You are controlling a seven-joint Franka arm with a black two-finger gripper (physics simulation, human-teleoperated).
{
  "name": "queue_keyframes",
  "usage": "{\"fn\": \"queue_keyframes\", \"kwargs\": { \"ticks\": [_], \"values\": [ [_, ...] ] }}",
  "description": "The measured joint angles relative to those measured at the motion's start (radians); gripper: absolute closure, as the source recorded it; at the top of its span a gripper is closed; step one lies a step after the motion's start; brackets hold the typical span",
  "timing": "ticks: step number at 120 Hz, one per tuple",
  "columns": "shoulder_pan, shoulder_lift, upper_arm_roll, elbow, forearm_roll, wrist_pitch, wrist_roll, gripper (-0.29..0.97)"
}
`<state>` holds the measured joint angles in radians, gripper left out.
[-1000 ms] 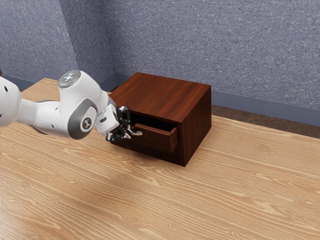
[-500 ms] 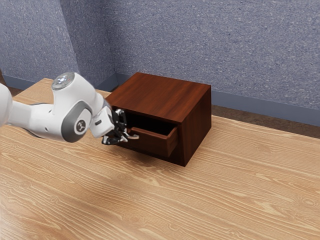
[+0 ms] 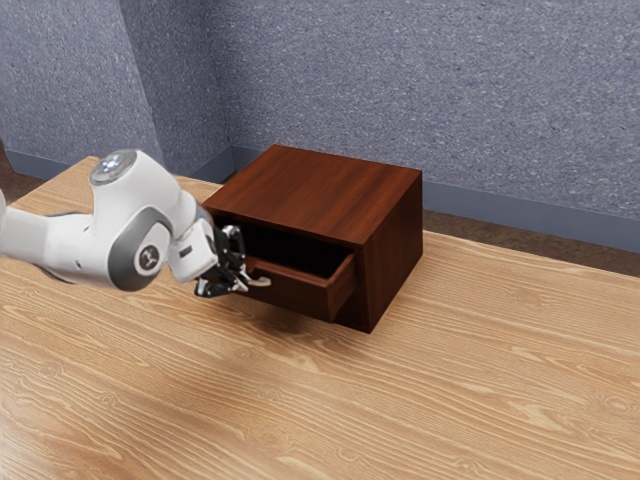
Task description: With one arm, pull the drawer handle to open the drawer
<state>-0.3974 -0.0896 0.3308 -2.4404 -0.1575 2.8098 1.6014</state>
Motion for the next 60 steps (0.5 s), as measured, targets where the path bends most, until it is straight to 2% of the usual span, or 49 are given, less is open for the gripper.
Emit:
{"fn": "queue_keyframes", "kwargs": {
  "ticks": [60],
  "values": [
    [0.010,-0.086,-0.001,-0.083,0.001,-0.027,-0.002,0.71]
  ]
}}
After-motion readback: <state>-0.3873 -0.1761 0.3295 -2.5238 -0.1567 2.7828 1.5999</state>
